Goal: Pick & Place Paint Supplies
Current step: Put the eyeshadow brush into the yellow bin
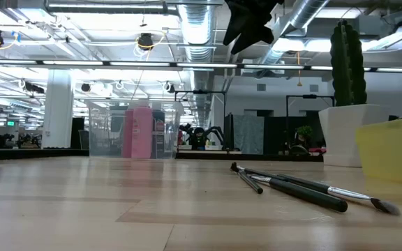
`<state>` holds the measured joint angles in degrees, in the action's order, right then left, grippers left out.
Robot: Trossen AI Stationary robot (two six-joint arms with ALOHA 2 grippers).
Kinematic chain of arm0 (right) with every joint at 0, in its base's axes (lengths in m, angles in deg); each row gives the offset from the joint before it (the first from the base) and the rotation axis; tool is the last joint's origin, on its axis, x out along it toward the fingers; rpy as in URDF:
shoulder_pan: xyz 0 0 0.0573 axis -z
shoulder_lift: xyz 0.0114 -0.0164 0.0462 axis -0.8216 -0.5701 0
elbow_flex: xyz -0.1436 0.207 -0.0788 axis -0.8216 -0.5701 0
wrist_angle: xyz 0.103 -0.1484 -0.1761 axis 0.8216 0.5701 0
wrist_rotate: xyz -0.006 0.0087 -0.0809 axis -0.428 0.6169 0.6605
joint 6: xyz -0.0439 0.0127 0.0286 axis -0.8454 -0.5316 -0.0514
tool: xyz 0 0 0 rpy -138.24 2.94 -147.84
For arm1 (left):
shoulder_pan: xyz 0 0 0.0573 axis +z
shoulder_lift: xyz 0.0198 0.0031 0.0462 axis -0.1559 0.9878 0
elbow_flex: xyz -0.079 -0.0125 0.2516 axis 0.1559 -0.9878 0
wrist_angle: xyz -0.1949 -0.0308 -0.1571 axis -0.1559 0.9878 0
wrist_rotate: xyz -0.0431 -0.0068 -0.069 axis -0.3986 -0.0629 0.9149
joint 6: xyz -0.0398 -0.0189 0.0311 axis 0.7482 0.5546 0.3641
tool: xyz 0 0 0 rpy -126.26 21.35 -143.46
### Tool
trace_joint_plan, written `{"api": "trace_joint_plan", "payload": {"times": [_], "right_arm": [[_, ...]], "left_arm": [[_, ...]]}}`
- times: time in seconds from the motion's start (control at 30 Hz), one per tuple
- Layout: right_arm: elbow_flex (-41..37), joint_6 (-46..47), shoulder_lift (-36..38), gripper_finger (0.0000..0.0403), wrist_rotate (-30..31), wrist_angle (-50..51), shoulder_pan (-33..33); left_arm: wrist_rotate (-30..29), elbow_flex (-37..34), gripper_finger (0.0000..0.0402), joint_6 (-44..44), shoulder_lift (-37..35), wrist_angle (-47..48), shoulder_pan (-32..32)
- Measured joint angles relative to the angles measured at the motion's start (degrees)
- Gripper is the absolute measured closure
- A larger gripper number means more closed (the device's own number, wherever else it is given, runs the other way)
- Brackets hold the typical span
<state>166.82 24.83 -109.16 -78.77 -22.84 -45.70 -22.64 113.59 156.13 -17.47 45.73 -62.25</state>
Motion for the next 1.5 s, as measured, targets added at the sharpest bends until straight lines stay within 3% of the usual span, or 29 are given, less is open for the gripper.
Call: {"api": "trace_joint_plan", "payload": {"times": [0.33,0.63,0.77,1.03,1.23,1.5], "right_arm": [[0.0,0.0,0.0,0.0220,0.0,-0.4,0.0],[0.0,0.0,0.0,0.0220,0.0,-0.4,0.0],[0.0,-1.2,0.0,0.0220,0.0,-0.4,0.0],[0.0,-2.2,0.0,0.0220,0.1,3.4,0.0],[0.0,-3.5,0.0,0.0220,0.1,9.2,0.0],[0.0,-1.7,0.0,0.0220,0.2,14.4,0.0]], "left_arm": [[-0.4,0.0,0.0325,-12.3,-1.9,-11.5,0.0],[-2.3,0.0,0.0325,-12.7,-8.2,-13.6,0.0],[-9.4,0.0,0.0325,-14.2,-11.0,-15.6,0.0],[-32.8,0.0,0.0325,-22.2,-13.8,-17.7,1.1],[-41.6,0.0,0.0325,-32.4,-13.5,-21.2,8.2],[-42.3,0.0,0.0325,-60.8,-13.2,-36.7,26.5]]}}
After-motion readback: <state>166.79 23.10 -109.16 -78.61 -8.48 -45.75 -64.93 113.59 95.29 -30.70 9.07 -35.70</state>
